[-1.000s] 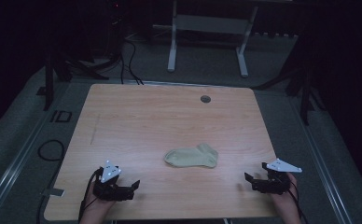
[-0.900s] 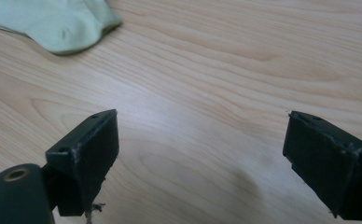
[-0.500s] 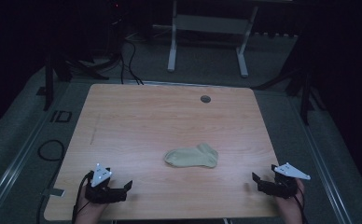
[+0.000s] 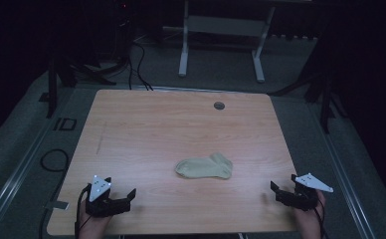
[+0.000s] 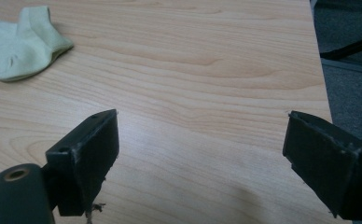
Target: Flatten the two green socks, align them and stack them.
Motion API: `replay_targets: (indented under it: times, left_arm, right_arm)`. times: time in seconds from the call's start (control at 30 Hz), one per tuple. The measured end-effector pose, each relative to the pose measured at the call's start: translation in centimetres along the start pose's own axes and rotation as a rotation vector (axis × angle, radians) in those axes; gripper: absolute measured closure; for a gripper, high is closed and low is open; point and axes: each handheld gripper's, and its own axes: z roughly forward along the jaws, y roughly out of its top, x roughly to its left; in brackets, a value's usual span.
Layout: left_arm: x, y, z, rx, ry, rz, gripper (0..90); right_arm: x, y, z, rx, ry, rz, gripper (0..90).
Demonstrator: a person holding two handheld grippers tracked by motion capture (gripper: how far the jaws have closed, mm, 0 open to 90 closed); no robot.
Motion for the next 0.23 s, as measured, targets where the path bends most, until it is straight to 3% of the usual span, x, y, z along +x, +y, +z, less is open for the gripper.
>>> replay_targets:
  times: [0.23]
  left_arm:
    - [0.12, -0.13, -0.02, -0.003, -0.004, -0.012, 1.8]
  right_arm:
    - [0.1, -0.02, 0.15, 0.006, -0.003, -0.009, 10.7]
